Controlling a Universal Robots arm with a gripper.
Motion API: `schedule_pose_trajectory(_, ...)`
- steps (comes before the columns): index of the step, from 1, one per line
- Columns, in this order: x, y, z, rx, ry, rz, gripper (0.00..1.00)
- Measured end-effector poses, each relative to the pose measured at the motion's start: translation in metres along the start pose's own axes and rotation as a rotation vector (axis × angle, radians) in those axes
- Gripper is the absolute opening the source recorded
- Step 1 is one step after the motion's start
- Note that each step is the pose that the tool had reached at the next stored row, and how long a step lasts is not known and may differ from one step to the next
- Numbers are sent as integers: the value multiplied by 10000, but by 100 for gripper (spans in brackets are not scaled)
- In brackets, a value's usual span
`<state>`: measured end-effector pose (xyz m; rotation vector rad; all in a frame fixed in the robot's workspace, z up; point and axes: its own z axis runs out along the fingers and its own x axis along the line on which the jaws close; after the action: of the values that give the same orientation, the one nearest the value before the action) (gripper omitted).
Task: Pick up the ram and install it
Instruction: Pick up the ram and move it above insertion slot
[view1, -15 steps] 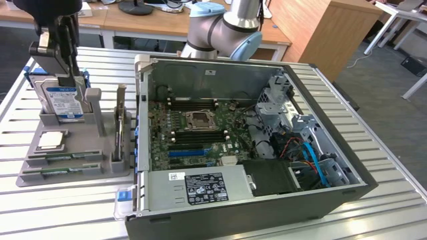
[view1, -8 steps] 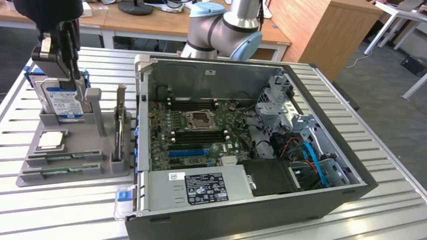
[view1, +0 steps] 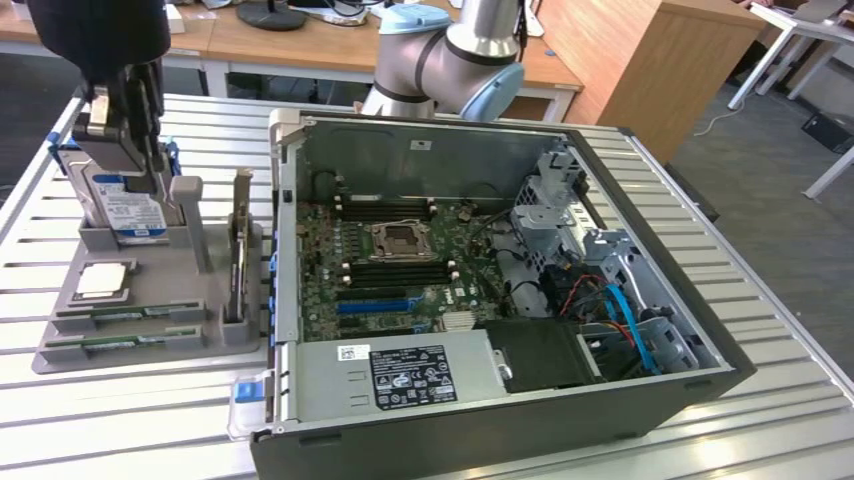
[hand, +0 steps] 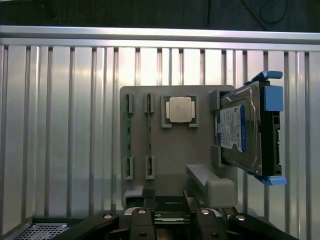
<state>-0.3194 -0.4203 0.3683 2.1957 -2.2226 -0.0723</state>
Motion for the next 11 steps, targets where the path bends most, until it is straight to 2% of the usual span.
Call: schedule_pose_trajectory(11,4,-9,199,0,0,-1,36)
